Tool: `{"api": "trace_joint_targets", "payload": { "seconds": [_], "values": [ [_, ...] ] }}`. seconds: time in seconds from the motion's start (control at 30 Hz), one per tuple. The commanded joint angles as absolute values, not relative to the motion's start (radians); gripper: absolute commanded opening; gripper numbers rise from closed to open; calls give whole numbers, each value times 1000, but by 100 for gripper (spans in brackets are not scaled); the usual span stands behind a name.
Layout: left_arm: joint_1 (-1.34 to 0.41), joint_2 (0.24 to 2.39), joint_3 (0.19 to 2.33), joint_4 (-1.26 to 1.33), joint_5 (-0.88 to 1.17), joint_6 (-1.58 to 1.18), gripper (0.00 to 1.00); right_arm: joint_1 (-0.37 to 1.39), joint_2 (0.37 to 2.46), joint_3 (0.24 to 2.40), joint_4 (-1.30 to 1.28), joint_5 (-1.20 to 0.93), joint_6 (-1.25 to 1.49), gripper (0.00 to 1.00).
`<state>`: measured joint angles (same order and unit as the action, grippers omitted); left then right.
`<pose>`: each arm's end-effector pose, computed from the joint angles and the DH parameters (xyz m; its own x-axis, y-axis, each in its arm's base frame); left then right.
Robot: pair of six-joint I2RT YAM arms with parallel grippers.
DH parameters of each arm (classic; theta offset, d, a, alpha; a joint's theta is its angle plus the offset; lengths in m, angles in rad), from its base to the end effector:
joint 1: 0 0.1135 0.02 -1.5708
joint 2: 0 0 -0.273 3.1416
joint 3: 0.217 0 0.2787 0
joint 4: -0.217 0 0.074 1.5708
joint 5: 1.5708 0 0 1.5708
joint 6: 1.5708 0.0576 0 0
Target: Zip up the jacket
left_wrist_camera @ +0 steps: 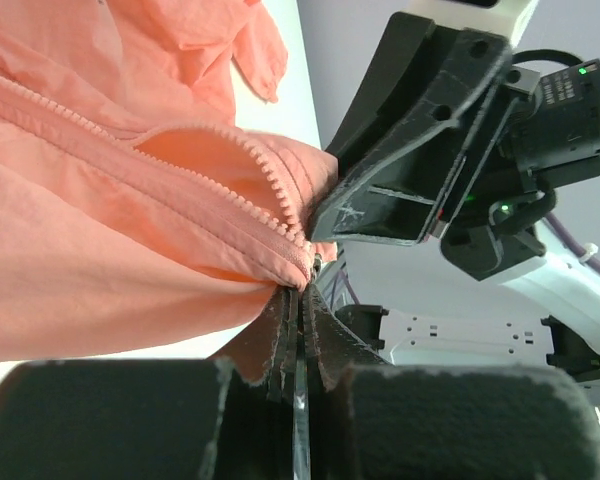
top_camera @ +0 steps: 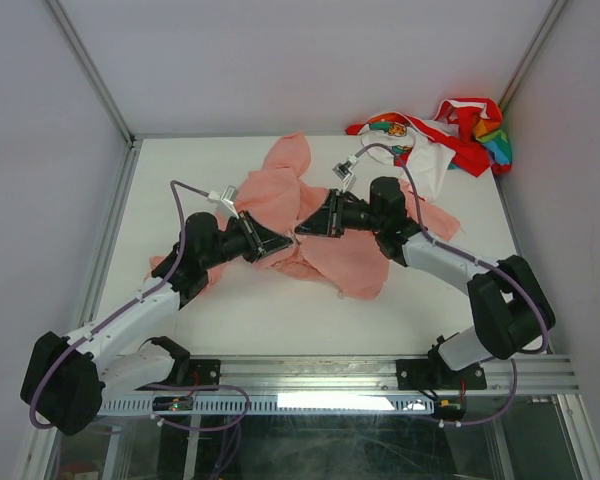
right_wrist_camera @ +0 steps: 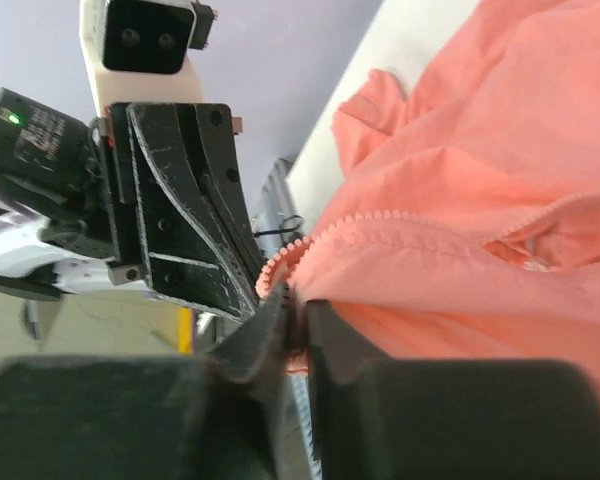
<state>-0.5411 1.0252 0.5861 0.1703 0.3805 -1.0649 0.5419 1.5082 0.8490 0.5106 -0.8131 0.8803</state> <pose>0.2231 -0.1590 0.2516 -0.7971 -0.4685 -0.3809 0.1814 0.4159 -0.8911 0.2930 0.2252 0.2499 -0.8285 0.1196 -0.5470 -0.5200 0.1979 0.8309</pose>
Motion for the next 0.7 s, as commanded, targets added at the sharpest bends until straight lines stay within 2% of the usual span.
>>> {"api": "trace_joint_targets", "payload": {
  "seconds": [0.0, 0.07, 0.2, 0.43, 0.67],
  "values": [
    [-537, 1040, 655, 159, 451, -1045, 0, 522, 1376, 894, 294, -773, 605, 29],
    [-537, 1047, 665, 166, 461, -1047, 0, 521, 1338, 894, 219, -764, 527, 43],
    [-537, 1066, 691, 177, 489, -1056, 0, 521, 1265, 884, 107, -723, 425, 53],
    [-537, 1080, 716, 183, 508, -1069, 0, 570, 1132, 775, 97, -657, 351, 49],
    [-537, 1100, 736, 175, 528, -1063, 0, 672, 1143, 727, 231, -566, 367, 42]
  ]
}}
